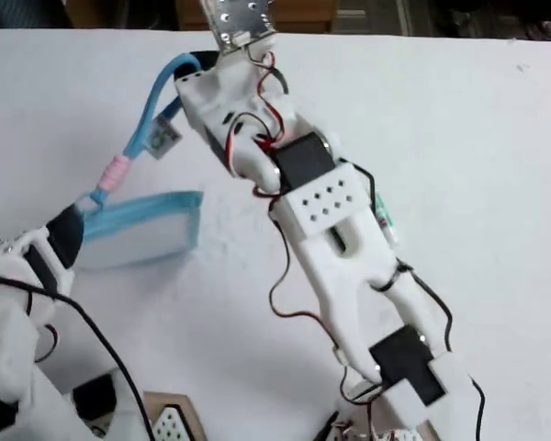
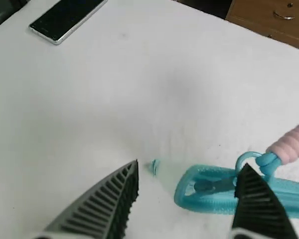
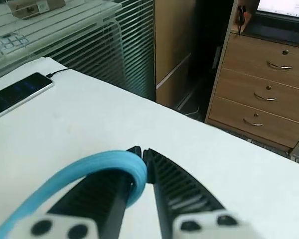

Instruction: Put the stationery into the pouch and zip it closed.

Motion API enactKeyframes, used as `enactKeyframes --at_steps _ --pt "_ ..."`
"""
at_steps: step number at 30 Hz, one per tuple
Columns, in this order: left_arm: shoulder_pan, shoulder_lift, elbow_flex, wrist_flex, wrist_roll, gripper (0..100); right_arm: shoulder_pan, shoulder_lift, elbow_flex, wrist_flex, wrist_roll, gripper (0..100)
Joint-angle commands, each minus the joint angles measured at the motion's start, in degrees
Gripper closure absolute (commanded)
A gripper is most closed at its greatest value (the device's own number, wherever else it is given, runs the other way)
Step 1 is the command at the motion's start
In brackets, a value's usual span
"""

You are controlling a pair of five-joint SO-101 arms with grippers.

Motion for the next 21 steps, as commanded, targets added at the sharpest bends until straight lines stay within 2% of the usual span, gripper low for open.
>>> enactKeyframes --at_steps 1,10,15,21 --pt "0.3 0.0 -1.0 -0.7 0.4 69 -1.3 1.5 -6.0 0.0 -0.4 98.1" --pt "1.1 1.2 2.2 -1.0 -1.8 69 -2.0 5.0 -9.8 0.1 -0.4 98.1" --pt "1.3 14.3 3.3 -0.5 -3.1 69 -2.0 5.1 -9.8 0.1 -0.4 98.1" --pt "1.3 31.0 -4.4 -0.2 -5.3 69 -1.9 4.8 -9.8 0.1 -0.4 98.1"
